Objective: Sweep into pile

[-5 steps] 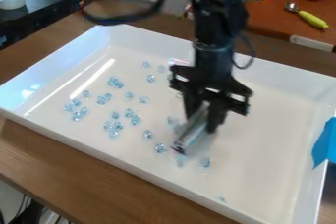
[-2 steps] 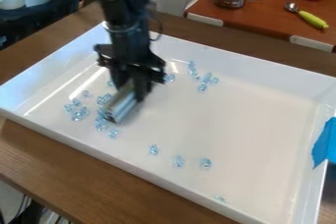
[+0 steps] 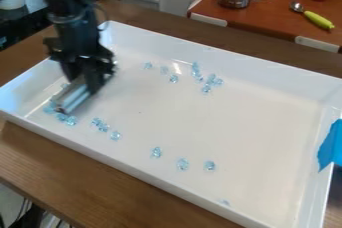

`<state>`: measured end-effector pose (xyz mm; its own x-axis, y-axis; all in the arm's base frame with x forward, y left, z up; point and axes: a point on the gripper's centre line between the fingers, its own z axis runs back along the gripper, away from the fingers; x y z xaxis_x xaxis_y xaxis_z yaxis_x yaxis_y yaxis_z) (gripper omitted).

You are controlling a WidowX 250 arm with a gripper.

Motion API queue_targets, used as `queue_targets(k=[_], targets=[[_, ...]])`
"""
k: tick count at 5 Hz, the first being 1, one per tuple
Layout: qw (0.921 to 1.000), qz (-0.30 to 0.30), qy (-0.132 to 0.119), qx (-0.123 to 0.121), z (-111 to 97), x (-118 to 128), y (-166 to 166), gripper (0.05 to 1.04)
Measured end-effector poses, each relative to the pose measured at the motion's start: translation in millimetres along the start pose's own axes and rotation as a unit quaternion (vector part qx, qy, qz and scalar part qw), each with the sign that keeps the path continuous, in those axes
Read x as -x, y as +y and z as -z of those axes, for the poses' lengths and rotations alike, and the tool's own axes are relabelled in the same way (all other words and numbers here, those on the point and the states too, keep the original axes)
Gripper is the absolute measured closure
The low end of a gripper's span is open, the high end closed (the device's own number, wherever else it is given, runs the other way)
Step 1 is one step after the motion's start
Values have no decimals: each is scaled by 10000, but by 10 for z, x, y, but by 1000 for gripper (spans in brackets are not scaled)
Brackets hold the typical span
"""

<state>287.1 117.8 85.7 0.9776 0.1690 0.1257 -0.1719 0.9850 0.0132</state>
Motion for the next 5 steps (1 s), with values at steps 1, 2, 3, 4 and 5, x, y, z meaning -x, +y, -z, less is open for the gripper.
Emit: queue_targets(k=[1,2,3,4,5], targets=[[9987,-4,322,383,-75,139,-22,705],[9913,133,-57,1308,-335,24,-379,705],[9686,884,-243,2311,-556,-272,-866,705],[9509,1322,-90,2798,-612,-268,-1367,705],[9644,922,-117,2474,-495,-178,-1805,705]])
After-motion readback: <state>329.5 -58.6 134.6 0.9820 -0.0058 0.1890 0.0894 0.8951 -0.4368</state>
